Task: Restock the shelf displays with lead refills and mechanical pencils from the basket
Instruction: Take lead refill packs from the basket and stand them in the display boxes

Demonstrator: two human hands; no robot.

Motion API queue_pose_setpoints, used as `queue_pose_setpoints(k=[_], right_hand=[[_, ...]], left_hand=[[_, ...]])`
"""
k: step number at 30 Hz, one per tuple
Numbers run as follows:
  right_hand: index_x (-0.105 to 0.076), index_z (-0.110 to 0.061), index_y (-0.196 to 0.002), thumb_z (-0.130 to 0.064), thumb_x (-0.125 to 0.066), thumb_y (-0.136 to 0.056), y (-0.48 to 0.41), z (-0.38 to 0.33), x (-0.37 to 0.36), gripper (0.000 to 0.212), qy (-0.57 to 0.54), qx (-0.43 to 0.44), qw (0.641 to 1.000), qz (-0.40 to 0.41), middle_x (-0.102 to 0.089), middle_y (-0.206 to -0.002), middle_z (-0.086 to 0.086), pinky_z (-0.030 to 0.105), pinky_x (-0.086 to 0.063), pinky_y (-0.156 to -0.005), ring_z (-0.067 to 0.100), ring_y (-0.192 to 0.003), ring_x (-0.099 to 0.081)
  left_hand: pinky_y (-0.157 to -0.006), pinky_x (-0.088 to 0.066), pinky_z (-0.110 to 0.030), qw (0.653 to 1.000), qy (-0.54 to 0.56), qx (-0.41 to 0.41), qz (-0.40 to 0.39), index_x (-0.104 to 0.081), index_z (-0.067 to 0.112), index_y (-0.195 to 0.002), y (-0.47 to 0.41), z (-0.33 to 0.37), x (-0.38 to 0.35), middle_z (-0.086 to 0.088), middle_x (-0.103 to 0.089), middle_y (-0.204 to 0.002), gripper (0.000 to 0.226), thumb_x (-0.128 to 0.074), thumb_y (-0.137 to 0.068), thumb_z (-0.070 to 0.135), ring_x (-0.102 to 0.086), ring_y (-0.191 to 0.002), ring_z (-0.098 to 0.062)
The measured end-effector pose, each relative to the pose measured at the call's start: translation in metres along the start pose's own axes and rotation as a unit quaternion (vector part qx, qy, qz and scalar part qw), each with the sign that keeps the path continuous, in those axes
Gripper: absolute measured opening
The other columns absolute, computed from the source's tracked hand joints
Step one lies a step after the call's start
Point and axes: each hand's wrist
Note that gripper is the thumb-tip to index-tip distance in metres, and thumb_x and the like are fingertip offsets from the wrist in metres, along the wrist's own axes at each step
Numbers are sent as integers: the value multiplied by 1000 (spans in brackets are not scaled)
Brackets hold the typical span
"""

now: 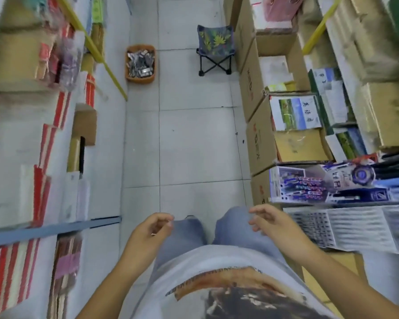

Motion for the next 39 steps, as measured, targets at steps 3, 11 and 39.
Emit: queue_pose_setpoints(k=[3,11,39], right_hand=[[-64,-18,-104,-6,-53,-96,-44,-35,23,18,-17,-26,999,23,-70,-93,8,33,-51,-83,21,-86,-68],[-64,-19,-103,-10,-55,-97,-219,-144,98,15,11,-27,999,-13,-71,-91,4,19,-49,-69,18,-83,-68],[-64,-23,-103,-17,-54,-97,-669,-637,170,13,105,31,991,-72,-73,-90,1,17,-49,-69,10,-78,-68]], left_hand=[[-83,-51,-22,1000,-12,-3,-18,-71,33,-101,-65,55,15,11,-75,-93,14,-63,-97,21,-70,-85,-4],[-84,-52,-20,1000,20,4,14,-71,26,-104,-230,183,19,9,-75,-91,12,-64,-97,18,-70,-88,-10],[-86,-51,-23,989,95,10,113,-70,32,-103,-679,510,230,14,-74,-94,16,-63,-97,19,-69,-86,-4]])
Point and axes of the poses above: each hand's wrist, its own y-axis away from the middle knuckle, its own x-axis out of the back of the hand, z = x × y
